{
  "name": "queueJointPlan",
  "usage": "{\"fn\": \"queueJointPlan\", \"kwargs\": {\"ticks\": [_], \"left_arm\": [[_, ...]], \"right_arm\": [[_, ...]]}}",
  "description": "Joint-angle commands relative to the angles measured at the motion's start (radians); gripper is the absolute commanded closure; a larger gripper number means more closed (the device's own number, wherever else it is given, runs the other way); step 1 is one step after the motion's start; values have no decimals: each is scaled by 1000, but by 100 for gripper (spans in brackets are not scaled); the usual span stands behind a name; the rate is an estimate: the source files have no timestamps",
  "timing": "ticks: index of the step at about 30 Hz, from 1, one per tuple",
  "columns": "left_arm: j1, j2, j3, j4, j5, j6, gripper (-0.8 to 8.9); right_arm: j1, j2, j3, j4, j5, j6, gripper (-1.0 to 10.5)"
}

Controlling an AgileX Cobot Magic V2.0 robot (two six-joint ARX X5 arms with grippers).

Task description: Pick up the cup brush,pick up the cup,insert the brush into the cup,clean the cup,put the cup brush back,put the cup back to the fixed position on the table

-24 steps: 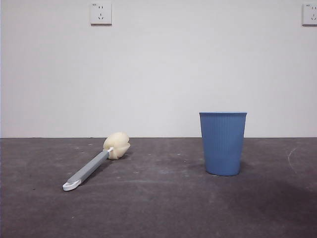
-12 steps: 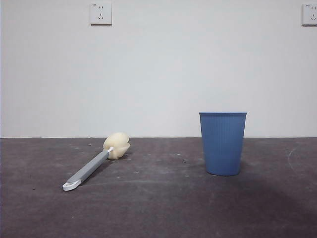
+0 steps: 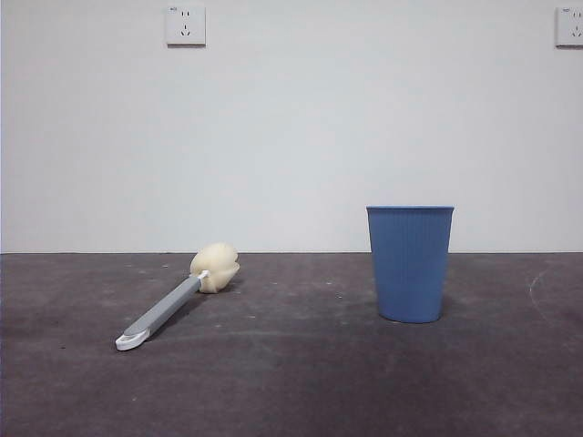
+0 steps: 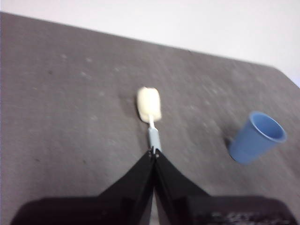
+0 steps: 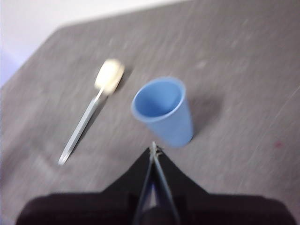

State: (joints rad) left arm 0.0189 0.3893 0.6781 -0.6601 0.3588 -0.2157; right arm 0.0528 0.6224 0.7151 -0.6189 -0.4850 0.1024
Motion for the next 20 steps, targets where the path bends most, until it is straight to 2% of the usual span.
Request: {"fn": "queueJointPlan", "kwargs": {"ticks": [1,6,9,17,18,19,20], "left_arm": [[2,62,81,-104,52,86,820],[2,154,185,-292,134,190,820],[2,179,211,-365,170,240,820],[0,183,214,-393,173,246,813],[0,183,214,-393,173,246,802],[0,183,214,-393,173,242,725],[0,183,214,-393,174,242,586]], "right_arm": [[5,46,94,-131,-23,-113,958],[9,122,222,-341,-40,-205,958],[16,132,248,-388,-40,-210,957],[20,132,249,-428,-40,-227,931],[20,132,249,-428,-40,-227,852],[20,132,249,-428,-40,-224,719],[20,132,249,-428,-40,-222,591]]}}
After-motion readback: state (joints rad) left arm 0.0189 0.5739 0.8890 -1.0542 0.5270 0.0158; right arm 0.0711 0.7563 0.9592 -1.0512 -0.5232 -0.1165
